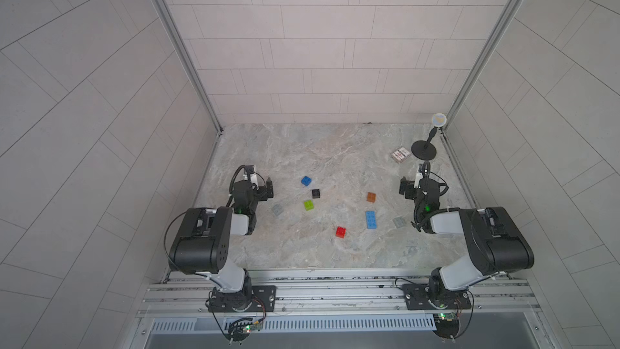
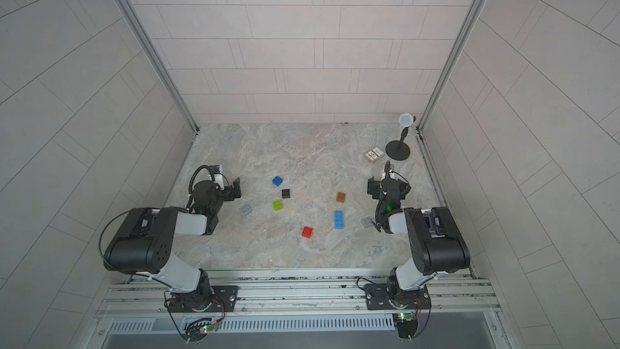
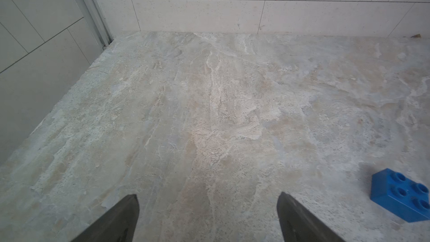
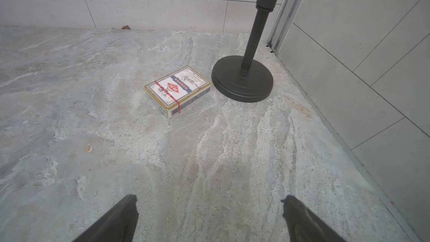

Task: Assemble the letter h with lego
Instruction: Pick up the lego brick from the center of the board.

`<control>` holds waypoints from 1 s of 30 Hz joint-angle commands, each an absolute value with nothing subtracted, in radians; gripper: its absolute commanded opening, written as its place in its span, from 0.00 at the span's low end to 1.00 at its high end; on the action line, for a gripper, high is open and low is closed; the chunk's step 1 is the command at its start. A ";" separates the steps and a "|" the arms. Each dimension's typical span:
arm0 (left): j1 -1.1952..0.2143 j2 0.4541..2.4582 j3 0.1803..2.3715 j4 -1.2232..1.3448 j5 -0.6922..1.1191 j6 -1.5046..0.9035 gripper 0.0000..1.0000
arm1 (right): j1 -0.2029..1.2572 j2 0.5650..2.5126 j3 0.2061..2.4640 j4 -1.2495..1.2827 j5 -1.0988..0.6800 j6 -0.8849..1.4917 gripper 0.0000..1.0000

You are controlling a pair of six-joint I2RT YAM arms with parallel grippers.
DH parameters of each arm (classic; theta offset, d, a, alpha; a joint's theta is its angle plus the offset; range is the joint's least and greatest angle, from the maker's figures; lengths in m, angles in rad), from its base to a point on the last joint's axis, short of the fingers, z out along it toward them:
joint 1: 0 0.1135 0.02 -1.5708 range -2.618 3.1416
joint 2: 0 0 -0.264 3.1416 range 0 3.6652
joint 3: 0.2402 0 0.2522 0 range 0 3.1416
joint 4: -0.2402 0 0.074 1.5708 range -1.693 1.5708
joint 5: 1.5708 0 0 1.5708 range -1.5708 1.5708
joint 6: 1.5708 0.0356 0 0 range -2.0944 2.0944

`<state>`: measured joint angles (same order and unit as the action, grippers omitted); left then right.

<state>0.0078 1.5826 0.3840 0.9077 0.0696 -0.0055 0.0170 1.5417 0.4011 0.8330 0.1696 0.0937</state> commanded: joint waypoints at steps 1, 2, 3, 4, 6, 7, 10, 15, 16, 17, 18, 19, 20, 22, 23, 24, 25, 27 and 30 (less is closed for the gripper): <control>-0.007 1.577 0.379 0.944 0.052 0.028 1.00 | 0.021 1.534 0.396 0.834 0.184 0.085 1.00; -0.006 1.577 0.378 0.946 0.052 0.027 1.00 | 0.021 1.534 0.395 0.834 0.183 0.087 1.00; -0.007 1.577 0.377 0.947 0.052 0.028 1.00 | 0.021 1.534 0.396 0.834 0.184 0.087 1.00; -0.007 1.577 0.377 0.945 0.052 0.028 1.00 | 0.021 1.533 0.396 0.833 0.183 0.086 1.00; -0.006 1.577 0.377 0.945 0.052 0.028 1.00 | 0.021 1.534 0.396 0.834 0.184 0.086 1.00; -0.006 1.577 0.377 0.945 0.052 0.028 1.00 | 0.021 1.533 0.396 0.834 0.183 0.086 1.00; -0.007 1.577 0.378 0.946 0.051 0.027 1.00 | 0.021 1.534 0.396 0.833 0.183 0.086 1.00; -0.008 1.577 0.379 0.945 0.052 0.027 1.00 | 0.021 1.534 0.396 0.833 0.183 0.086 1.00; -0.008 1.577 0.377 0.946 0.052 0.027 1.00 | 0.021 1.534 0.396 0.833 0.183 0.086 1.00; -0.007 1.577 0.379 0.945 0.052 0.027 1.00 | 0.021 1.534 0.396 0.833 0.183 0.087 1.00; -0.007 1.577 0.379 0.945 0.051 0.028 1.00 | 0.021 1.534 0.396 0.834 0.183 0.087 1.00; -0.007 1.576 0.379 0.945 0.051 0.027 1.00 | 0.021 1.534 0.396 0.834 0.184 0.086 1.00; -0.007 1.578 0.379 0.946 0.052 0.026 1.00 | 0.021 1.534 0.396 0.834 0.183 0.086 1.00; -0.007 1.577 0.379 0.946 0.052 0.027 1.00 | 0.021 1.534 0.396 0.834 0.183 0.087 1.00; -0.007 1.577 0.378 0.945 0.052 0.027 1.00 | 0.021 1.534 0.396 0.834 0.184 0.086 1.00; -0.006 1.577 0.379 0.945 0.052 0.028 1.00 | 0.021 1.534 0.396 0.834 0.183 0.087 1.00; -0.007 1.577 0.379 0.946 0.052 0.028 1.00 | 0.021 1.534 0.396 0.834 0.183 0.086 1.00; -0.006 1.577 0.378 0.946 0.052 0.027 1.00 | 0.021 1.534 0.396 0.836 0.184 0.086 1.00; -0.007 1.577 0.383 0.935 0.028 0.015 1.00 | 0.021 1.534 0.396 0.834 0.184 0.087 1.00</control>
<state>-0.0025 1.5826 0.3840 0.9092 0.0525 0.0006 0.0170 1.5417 0.4011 0.8333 0.1696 0.0937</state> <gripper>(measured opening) 0.999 0.997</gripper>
